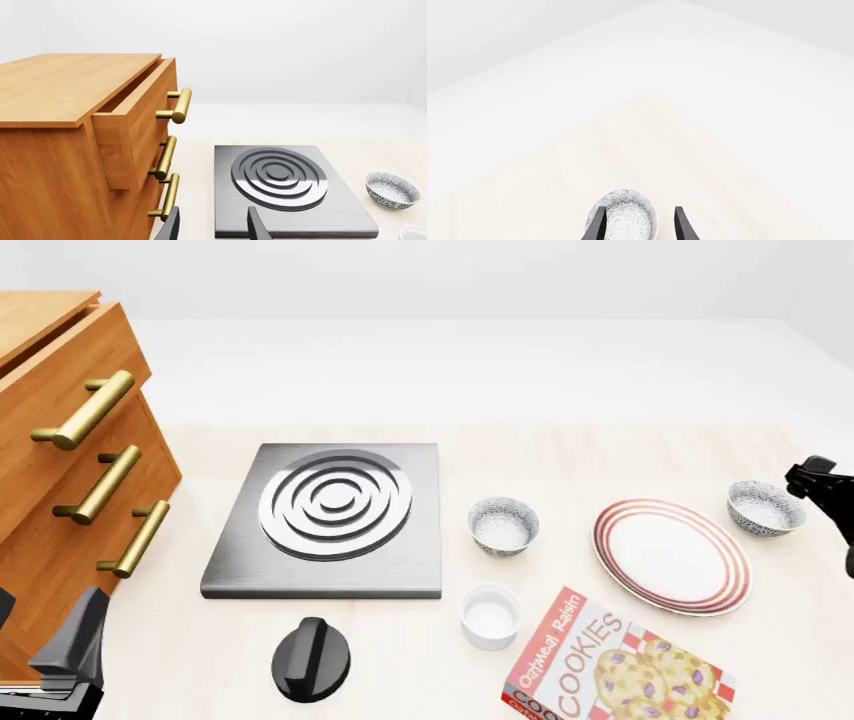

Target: Pick the akita bowl next to the plate and place it on the plate.

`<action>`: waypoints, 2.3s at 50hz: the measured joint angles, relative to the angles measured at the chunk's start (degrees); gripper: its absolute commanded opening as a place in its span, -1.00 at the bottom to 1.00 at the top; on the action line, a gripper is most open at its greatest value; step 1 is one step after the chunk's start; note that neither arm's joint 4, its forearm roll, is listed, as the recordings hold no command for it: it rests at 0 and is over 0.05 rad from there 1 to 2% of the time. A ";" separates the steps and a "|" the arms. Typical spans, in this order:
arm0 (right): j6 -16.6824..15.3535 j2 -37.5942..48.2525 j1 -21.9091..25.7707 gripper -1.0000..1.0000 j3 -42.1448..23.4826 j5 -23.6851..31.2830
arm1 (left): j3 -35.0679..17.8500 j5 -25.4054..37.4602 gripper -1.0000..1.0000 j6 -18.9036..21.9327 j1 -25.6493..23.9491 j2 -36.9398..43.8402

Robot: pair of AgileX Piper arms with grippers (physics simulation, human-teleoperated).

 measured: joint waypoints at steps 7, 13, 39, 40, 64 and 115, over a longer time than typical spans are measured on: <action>0.78 1.12 -0.10 1.00 -1.01 0.74 | 0.00 0.00 1.00 0.00 0.00 0.00; 1.45 2.19 -0.20 1.00 -2.10 1.45 | 0.00 0.00 1.00 0.00 0.00 0.00; 3.96 6.57 -0.76 1.00 -5.74 4.19 | 0.00 0.00 1.00 0.00 0.00 0.00; 4.05 6.76 -0.78 1.00 -5.86 4.29 | 0.00 0.00 1.00 0.00 0.00 0.00; 5.50 10.24 -1.02 1.00 -8.13 6.38 | 0.00 0.00 1.00 0.00 0.00 0.00; 4.38 14.29 -1.20 1.00 -9.63 7.44 | 0.00 0.00 1.00 0.00 0.00 0.00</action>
